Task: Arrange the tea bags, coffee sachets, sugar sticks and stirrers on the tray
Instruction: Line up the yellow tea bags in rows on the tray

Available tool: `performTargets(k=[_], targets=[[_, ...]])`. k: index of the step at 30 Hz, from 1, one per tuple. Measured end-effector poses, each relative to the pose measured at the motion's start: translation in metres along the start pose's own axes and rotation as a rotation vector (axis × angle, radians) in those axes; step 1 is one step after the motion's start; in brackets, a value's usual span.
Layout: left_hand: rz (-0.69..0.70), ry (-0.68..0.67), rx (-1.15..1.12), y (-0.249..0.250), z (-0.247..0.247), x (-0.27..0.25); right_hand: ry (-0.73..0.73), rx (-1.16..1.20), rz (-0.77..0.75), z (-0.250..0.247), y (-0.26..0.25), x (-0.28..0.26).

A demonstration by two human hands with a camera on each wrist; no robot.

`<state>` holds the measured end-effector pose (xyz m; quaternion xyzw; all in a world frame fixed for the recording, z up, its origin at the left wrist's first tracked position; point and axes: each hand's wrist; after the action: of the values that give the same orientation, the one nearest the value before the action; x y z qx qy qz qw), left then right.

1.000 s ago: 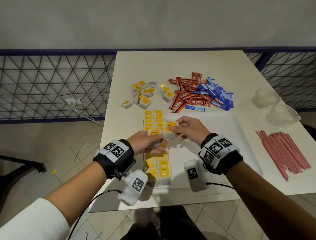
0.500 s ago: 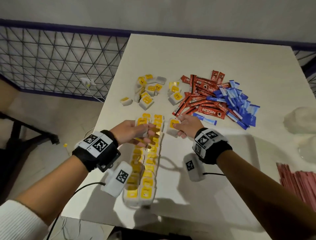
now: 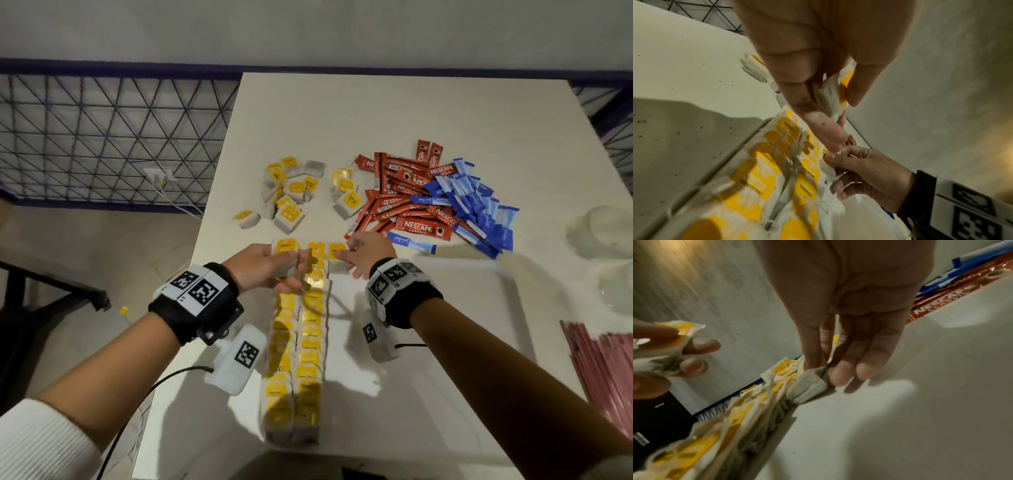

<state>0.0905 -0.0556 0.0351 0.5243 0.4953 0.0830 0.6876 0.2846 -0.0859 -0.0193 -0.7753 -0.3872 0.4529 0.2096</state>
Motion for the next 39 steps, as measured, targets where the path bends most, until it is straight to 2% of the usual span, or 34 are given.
performTargets(k=[5,9,12,15,18,24,27,31,34,39], targets=[[-0.005,0.005,-0.003,-0.002,-0.006,0.008,0.077,-0.122,0.026,0.001,-0.003,-0.002],[0.029,-0.066,-0.002,0.000,-0.010,0.011,0.085,-0.191,0.066,-0.005,-0.007,-0.007],[0.033,-0.109,-0.017,0.005,-0.010,0.010,0.113,-0.128,0.028,-0.016,-0.015,-0.015],[0.022,-0.132,0.057,0.009,-0.003,0.011,-0.069,0.133,-0.105,-0.026,-0.031,-0.037],[0.012,-0.133,0.073,0.010,0.007,0.016,-0.229,0.233,-0.188,-0.031,-0.038,-0.055],[0.039,-0.116,0.098,0.007,0.032,0.021,-0.122,0.179,-0.227,-0.030,-0.029,-0.058],[0.093,-0.079,0.192,0.002,0.037,0.025,-0.102,0.228,-0.211,-0.031,-0.021,-0.057],[0.266,-0.144,0.334,-0.005,0.041,0.026,-0.103,0.272,-0.150,-0.030,-0.012,-0.054],[0.319,-0.160,0.404,-0.010,0.042,0.028,-0.150,0.233,-0.106,-0.029,-0.007,-0.049],[0.199,-0.038,0.572,-0.012,0.034,0.028,-0.198,0.171,-0.008,-0.024,-0.002,-0.035]])
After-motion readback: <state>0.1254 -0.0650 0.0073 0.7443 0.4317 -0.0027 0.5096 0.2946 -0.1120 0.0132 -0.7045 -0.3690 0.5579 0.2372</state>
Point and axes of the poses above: each hand's wrist, its own x-axis towards the middle knuckle, its own z-axis out of the palm, y = z × x, and after that the axes turned 1 degree about z, right-handed
